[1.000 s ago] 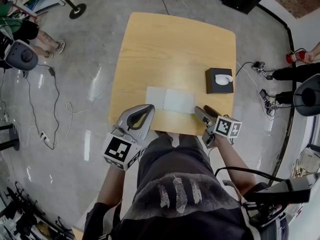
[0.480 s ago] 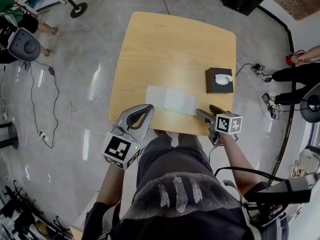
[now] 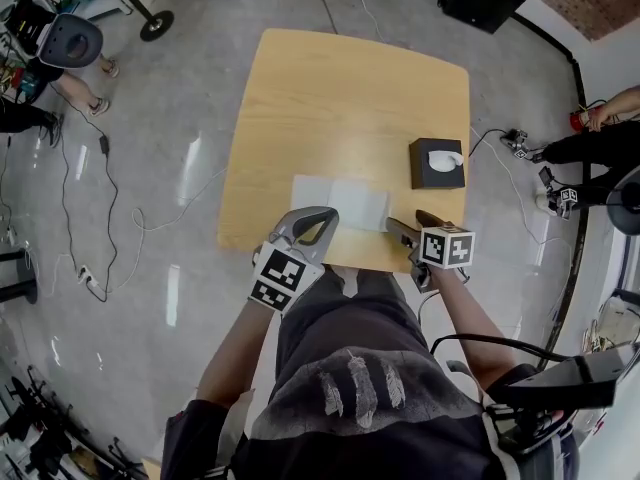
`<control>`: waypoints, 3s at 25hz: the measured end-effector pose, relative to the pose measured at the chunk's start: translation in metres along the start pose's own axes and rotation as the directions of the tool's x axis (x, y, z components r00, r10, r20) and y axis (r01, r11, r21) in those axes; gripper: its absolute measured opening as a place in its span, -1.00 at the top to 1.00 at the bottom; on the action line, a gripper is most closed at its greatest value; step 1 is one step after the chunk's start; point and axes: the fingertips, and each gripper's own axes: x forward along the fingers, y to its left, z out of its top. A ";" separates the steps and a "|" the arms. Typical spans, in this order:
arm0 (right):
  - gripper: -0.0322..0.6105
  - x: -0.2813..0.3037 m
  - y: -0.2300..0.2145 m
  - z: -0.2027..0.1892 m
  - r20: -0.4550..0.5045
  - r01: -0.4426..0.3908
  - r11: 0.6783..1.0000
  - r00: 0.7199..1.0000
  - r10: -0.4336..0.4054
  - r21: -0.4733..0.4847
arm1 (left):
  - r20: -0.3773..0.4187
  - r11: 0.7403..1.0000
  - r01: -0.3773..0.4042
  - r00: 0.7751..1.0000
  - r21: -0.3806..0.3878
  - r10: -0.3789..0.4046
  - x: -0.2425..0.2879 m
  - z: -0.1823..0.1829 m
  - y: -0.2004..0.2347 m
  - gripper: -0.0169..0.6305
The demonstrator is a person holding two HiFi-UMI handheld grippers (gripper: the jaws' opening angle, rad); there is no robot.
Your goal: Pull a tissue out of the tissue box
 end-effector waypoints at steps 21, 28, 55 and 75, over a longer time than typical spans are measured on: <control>-0.35 0.000 0.017 0.019 0.003 -0.042 0.995 0.999 0.043 -0.093 | -0.388 0.971 0.046 0.920 0.234 0.050 0.106 -0.098 0.008 0.94; -0.43 -0.035 0.017 0.032 0.012 -0.082 0.988 0.996 0.084 -0.128 | -0.377 0.974 -0.024 0.919 0.226 0.111 0.105 -0.101 0.021 0.94; 0.90 -0.101 0.144 0.088 0.002 -0.522 0.717 0.808 0.590 -0.462 | 0.148 0.935 -0.324 0.927 -0.142 0.344 -0.002 0.047 0.003 0.94; 0.90 -0.181 0.151 0.048 -0.315 -0.808 0.314 0.507 0.803 -0.499 | 0.203 0.725 -0.525 0.730 -0.446 0.653 -0.062 0.060 -0.117 0.94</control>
